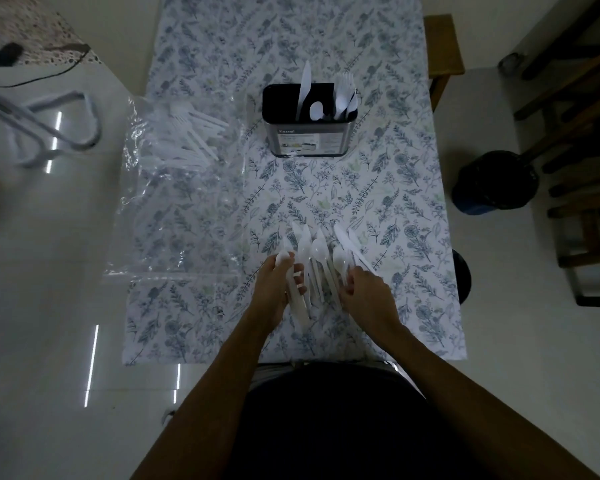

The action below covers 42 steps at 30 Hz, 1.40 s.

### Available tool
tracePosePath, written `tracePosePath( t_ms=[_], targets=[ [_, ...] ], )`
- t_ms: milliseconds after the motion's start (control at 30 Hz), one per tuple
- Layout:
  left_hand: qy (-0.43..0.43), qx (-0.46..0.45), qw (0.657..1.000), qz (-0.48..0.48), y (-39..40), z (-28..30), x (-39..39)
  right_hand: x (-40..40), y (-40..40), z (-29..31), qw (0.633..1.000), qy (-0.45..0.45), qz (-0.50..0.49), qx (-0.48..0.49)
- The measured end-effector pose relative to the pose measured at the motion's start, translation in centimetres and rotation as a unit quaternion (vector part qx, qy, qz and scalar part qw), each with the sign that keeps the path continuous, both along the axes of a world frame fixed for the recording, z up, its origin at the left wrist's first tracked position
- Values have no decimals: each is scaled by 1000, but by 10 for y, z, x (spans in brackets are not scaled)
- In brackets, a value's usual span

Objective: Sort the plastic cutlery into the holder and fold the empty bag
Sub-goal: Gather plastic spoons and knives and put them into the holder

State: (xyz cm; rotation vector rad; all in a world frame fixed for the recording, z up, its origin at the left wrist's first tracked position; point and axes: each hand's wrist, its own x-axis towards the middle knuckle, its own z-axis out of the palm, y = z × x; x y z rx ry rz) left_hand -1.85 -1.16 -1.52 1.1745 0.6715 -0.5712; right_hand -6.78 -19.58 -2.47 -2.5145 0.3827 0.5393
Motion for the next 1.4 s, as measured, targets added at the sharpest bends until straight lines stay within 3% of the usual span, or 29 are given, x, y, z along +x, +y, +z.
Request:
tracePosePath(
  t_ms=[333, 533, 667, 800, 867, 967, 1067, 1167, 1333, 1400],
  targets=[
    [7, -7, 1000, -15, -4, -4, -7, -1, 9, 22, 996, -70, -41, 34],
    [-24, -14, 999, -44, -8, 0, -4, 2, 30, 38, 991, -82, 65, 83],
    [-72, 85, 993, -22, -7, -5, -7, 3, 40, 40, 982, -98, 89, 137],
    [-72, 126, 989, 22, 6, -12, -11, 8, 16, 15, 992, -115, 9, 51],
    [-68, 128, 989, 31, 11, -12, -12, 9, 4, 2, 996, -84, 11, -22],
    [-71, 123, 990, 20, 12, -12, -13, 11, -2, -8, 998, -40, 25, -43],
    [-74, 102, 992, 4, 9, -12, -11, 13, -1, -6, 999, -30, 11, -22],
    [-69, 72, 995, -2, 1, -5, -10, 13, 3, 7, 997, -77, 0, 31],
    [-73, 16, 997, -38, -6, -5, -5, 11, 36, 40, 979, -117, 59, 158],
    [-87, 37, 995, -42, -8, -5, -8, 10, 44, 42, 973, -118, 82, 182]
  ],
)
